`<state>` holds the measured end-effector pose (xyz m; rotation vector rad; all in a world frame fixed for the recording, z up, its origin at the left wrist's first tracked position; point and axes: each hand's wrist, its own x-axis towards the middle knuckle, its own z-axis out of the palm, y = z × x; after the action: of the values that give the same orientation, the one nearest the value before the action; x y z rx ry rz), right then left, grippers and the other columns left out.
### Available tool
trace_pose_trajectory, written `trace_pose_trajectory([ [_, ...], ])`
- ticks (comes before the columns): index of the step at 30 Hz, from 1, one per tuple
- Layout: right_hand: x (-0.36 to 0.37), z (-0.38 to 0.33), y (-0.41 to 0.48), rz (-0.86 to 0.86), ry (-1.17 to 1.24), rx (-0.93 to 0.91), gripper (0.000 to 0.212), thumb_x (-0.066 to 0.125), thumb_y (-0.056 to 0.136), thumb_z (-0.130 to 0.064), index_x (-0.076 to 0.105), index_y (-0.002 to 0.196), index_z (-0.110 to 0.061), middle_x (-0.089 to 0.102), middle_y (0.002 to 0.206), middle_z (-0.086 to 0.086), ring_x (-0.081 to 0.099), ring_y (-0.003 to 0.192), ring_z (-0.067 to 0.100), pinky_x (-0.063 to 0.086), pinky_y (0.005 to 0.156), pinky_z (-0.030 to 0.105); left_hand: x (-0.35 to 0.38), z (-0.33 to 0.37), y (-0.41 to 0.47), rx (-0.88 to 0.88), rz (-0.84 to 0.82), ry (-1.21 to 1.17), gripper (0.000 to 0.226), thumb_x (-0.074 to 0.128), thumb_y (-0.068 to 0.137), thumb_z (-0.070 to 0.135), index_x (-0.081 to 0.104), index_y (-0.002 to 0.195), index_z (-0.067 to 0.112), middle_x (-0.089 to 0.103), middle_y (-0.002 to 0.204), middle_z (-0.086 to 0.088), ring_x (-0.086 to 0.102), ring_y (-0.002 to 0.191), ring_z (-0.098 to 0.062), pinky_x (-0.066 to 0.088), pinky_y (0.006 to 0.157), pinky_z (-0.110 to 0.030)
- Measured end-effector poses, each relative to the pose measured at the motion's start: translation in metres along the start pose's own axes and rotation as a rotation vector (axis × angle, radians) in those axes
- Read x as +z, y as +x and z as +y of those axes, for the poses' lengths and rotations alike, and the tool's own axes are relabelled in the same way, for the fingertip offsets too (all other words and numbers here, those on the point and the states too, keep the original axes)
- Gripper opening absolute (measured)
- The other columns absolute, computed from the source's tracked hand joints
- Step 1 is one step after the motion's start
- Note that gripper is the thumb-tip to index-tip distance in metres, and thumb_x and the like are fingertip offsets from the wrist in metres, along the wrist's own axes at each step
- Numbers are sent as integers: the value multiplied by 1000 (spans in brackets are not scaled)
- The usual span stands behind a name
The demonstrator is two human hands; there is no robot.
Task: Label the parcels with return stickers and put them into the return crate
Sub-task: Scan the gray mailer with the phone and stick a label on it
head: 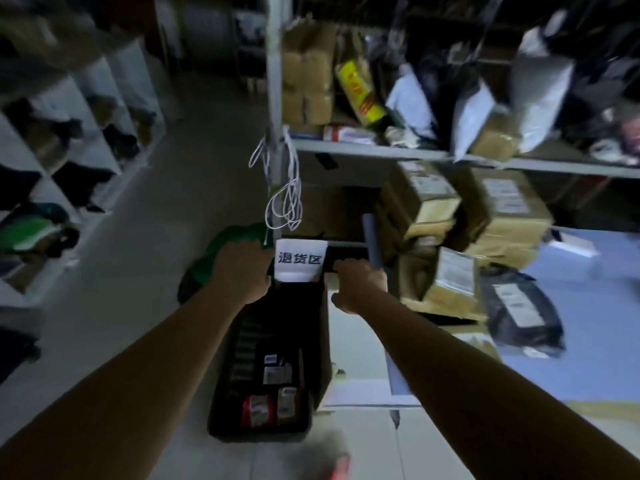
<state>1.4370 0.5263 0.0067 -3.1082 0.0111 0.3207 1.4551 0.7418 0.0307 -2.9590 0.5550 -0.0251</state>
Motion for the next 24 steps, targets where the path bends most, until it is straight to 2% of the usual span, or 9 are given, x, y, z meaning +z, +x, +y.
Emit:
trace_pose_trajectory([
  [4, -25, 67, -70, 53, 58, 97, 53, 69, 86, -34, 53, 136, -27, 57, 137, 3, 54, 128, 28, 47, 102, 41, -39, 62, -19, 65, 62, -6, 43, 56, 93, 40, 57, 133, 24, 58, 128, -6, 58, 113, -29, 50, 90, -40],
  [7, -30, 120, -110, 67, 97, 171, 53, 73, 83, -43, 55, 131, -27, 60, 132, 6, 55, 125, 29, 47, 101, 43, -58, 122, -31, 138, 94, 15, 40, 58, 92, 37, 60, 128, 22, 59, 123, -6, 58, 113, -31, 48, 90, -40],
  [10, -22, 174, -135, 28, 97, 209, 61, 71, 84, -41, 50, 140, -29, 55, 140, 3, 51, 132, 27, 47, 104, 44, -62, 178, -30, 179, 89, 0, 36, 57, 94, 34, 59, 127, 20, 60, 120, -6, 58, 111, -30, 46, 84, -40],
  [13, -7, 237, -148, -7, 126, 236, 60, 69, 86, -37, 49, 142, -30, 55, 141, 2, 52, 131, 28, 49, 103, 43, -55, 240, -20, 212, 50, -18, 33, 55, 96, 37, 56, 124, 21, 60, 118, -6, 58, 109, -28, 43, 78, -38],
  [17, 11, 328, -152, -24, 209, 259, 50, 53, 88, -45, 52, 136, -34, 60, 136, 4, 57, 126, 30, 49, 102, 42, -40, 331, 5, 156, -1, -72, 33, 59, 93, 37, 57, 123, 22, 63, 111, -3, 64, 101, -26, 49, 79, -37],
  [19, 22, 375, -150, -37, 248, 275, 57, 56, 81, -44, 50, 137, -36, 59, 140, 3, 56, 129, 29, 50, 104, 43, -31, 377, 22, 89, -49, -185, 36, 60, 92, 38, 60, 124, 23, 65, 117, -2, 64, 105, -26, 46, 79, -35],
  [21, 31, 420, -149, -66, 270, 305, 60, 63, 84, -40, 48, 142, -37, 56, 144, 0, 54, 132, 27, 49, 105, 41, -23, 422, 38, -8, -110, -305, 34, 62, 90, 36, 64, 120, 20, 67, 115, -5, 64, 103, -27, 41, 74, -32],
  [24, 44, 476, -142, -89, 317, 327, 52, 64, 85, -42, 52, 135, -38, 61, 136, 0, 59, 125, 28, 50, 98, 39, -15, 485, 58, 13, -167, -344, 37, 59, 93, 36, 61, 125, 16, 64, 121, -9, 63, 111, -31, 44, 75, -33],
])
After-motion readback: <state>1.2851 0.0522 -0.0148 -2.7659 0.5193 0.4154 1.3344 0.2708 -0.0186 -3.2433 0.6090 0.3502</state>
